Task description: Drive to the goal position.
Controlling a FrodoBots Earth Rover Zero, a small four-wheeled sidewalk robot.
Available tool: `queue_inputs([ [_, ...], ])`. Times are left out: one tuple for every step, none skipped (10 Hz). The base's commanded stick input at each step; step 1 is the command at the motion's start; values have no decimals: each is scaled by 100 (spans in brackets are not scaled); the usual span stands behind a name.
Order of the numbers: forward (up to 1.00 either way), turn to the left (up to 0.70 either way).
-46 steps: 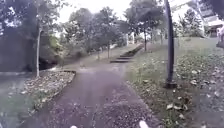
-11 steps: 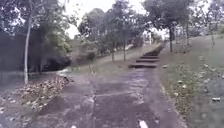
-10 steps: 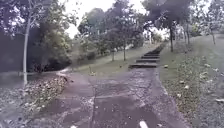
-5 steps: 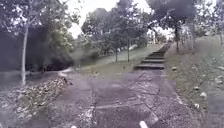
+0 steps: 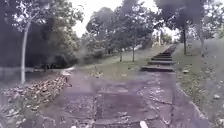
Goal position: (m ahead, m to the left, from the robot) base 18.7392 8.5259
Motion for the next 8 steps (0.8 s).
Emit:
queue_inputs([
  [70, 24],
  [70, 35],
  [70, 18],
  [70, 0],
  [70, 0],
  [70, 0],
  [70, 0],
  [70, 0],
])
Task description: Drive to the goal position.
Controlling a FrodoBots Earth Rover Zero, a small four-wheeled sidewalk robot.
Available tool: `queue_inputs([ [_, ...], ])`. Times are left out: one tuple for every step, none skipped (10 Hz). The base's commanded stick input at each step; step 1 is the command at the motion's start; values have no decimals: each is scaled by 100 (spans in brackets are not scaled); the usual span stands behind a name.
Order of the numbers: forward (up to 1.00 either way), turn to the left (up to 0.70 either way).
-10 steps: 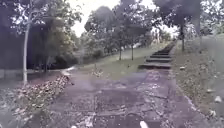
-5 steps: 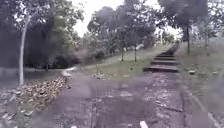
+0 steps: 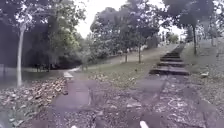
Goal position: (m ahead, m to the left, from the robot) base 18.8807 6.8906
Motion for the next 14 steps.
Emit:
queue_inputs([
  [70, 0],
  [70, 0],
  [70, 12],
  [70, 0],
  [70, 0],
  [70, 35],
  [70, 35],
  [70, 35],
  [70, 7],
  [70, 18],
  [70, 35],
  [70, 35],
  [70, 35],
  [70, 34],
])
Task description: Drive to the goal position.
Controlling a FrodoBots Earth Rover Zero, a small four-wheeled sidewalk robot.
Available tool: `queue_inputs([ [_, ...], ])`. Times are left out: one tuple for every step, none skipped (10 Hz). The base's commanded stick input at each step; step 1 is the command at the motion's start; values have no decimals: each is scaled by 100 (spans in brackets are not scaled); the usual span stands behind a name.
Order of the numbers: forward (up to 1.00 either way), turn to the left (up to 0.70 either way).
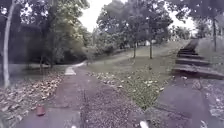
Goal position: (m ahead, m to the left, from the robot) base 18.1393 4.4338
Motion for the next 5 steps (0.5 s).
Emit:
queue_inputs([
  [70, 5],
  [70, 0],
  [70, 0],
  [70, 0],
  [70, 0],
])
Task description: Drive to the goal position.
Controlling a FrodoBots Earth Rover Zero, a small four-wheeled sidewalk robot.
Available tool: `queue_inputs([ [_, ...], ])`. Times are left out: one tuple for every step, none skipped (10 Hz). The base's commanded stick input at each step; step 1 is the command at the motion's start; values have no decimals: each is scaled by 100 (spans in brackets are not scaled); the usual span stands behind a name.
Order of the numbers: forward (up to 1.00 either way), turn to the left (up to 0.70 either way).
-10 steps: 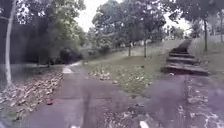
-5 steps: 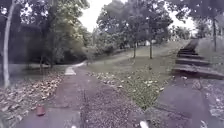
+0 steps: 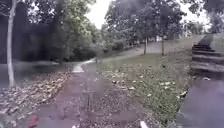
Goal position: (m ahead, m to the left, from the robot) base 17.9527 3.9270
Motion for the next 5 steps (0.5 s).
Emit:
queue_inputs([
  [70, 0],
  [70, 22],
  [70, 35],
  [70, 35],
  [70, 35],
])
